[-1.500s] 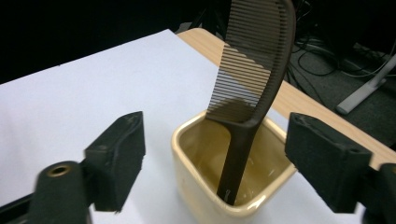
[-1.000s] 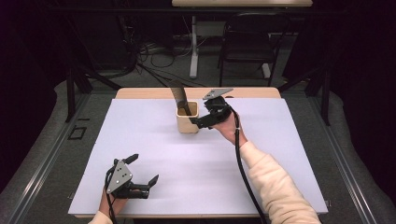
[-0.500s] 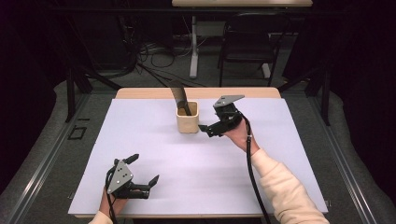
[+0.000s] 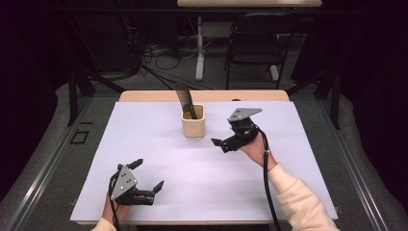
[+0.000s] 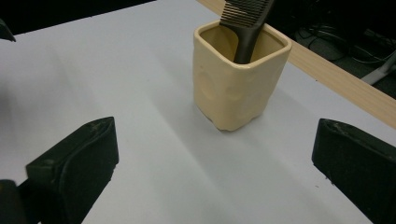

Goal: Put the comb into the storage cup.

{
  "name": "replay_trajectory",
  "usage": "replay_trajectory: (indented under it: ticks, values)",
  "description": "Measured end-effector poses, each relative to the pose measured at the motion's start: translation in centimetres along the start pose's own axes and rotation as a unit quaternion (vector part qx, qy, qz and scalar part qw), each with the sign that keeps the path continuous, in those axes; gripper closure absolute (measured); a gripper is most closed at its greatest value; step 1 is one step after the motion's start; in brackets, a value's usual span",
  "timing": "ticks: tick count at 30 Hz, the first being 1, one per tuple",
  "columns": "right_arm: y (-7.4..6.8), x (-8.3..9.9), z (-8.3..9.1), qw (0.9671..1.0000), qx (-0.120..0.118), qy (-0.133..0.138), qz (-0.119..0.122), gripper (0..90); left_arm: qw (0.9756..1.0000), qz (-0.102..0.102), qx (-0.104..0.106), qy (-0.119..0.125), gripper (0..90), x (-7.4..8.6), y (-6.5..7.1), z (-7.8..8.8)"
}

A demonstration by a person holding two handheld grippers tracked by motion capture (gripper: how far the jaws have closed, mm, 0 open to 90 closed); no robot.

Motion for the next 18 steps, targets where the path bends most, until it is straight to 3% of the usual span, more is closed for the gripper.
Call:
replay_trajectory:
  ticks: [18]
  values:
    - [-0.9,2.9,3.5,0.9997,0.012,0.013,0.016,0.0,1.0000,-0.001,0.001,-0.001,0.4,0.0,0.0,0.1]
Point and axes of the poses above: each handheld gripper's, and its own axes: z roughly backward along the jaws, x roughly out of its underside, y roughly to its right, the point moved 8 cm from there along -z, roughly forward along the jaws, and after that the axes turned 7 degrees about x, right-handed, at the moved point
